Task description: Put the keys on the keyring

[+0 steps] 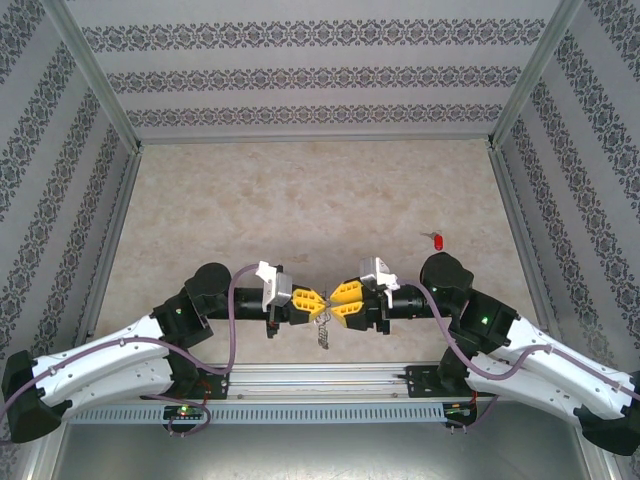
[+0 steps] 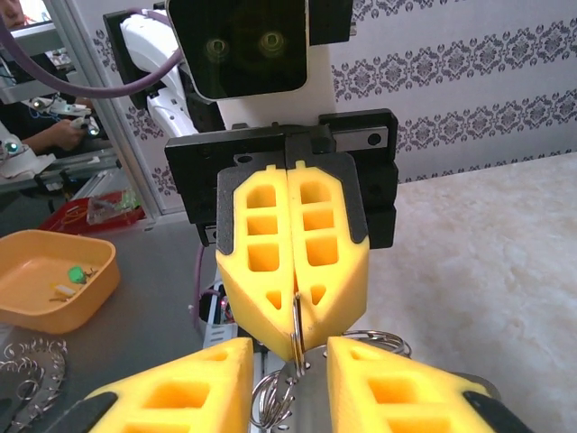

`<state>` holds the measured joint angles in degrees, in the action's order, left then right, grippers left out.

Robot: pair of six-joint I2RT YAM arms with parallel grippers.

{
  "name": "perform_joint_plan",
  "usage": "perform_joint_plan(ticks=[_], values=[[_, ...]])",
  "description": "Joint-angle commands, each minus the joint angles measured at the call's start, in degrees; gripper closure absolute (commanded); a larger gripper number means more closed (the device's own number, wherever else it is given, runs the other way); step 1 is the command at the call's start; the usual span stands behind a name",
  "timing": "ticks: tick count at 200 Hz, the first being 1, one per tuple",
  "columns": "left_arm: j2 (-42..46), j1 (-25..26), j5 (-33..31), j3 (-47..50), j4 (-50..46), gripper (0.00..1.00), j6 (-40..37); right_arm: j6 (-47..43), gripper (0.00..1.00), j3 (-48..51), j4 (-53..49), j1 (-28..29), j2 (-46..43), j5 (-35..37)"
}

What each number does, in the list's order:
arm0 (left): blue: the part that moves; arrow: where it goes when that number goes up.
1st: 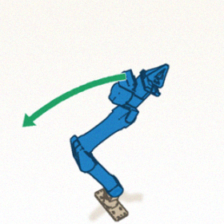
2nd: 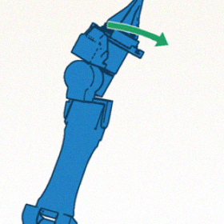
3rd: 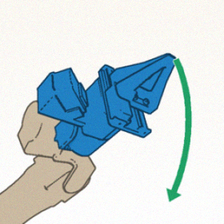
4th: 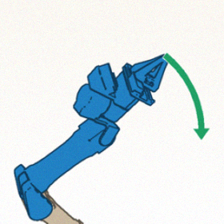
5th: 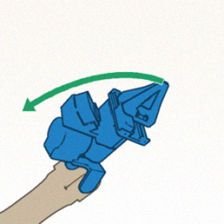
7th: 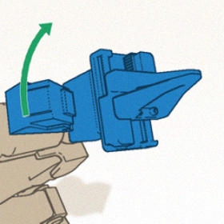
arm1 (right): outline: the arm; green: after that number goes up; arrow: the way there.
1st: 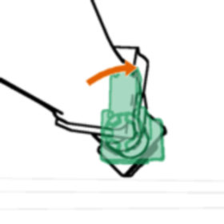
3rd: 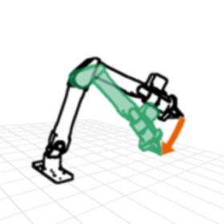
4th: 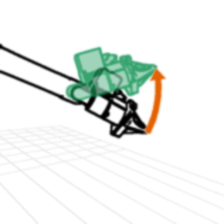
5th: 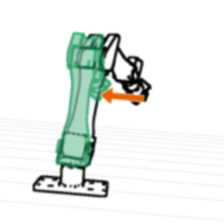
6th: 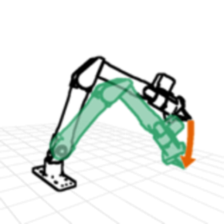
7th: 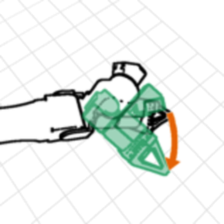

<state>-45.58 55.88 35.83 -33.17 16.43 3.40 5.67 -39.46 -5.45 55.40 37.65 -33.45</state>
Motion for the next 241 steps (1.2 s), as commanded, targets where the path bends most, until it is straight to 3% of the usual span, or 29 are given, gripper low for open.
perform_joint_plan(ticks=[1,40,78,110,127,176,202,220,241], values=[[0.1,0.1,1.6,0.3,6.7,1.00,1.5,-0.4,0.75,0.9,2.6,0.7,-0.4,-1.3],[-0.6,0.1,2.0,0.5,7.9,1.00,2.0,-0.8,0.79,0.7,2.1,0.6,0.2,-0.9],[-0.9,0.1,2.2,0.3,7.4,1.00,2.0,-1.6,1.00,0.2,1.8,0.6,0.5,-0.9],[-0.6,0.1,0.9,-1.1,2.0,1.00,0.4,-2.2,1.00,-1.4,-0.7,0.6,0.8,0.1],[0.0,0.1,-0.4,-2.4,-2.6,0.93,-1.4,-3.0,1.00,-2.7,-3.7,0.6,1.3,1.5],[-1.6,0.2,-0.4,-4.6,-7.1,0.88,-3.1,-4.3,1.00,-4.5,-6.3,0.6,2.6,2.3],[-2.1,0.2,-0.3,-4.5,-6.9,0.89,-3.3,-4.9,1.00,-5.3,-6.7,0.6,3.2,2.1],[-2.2,0.2,-0.1,-4.5,-7.2,1.00,-3.5,-5.4,1.00,-5.6,-7.4,0.6,3.5,2.2],[-1.8,0.2,-0.2,-4.3,-7.5,1.00,-3.9,-5.6,1.00,-5.6,-7.1,0.6,3.2,2.2]])
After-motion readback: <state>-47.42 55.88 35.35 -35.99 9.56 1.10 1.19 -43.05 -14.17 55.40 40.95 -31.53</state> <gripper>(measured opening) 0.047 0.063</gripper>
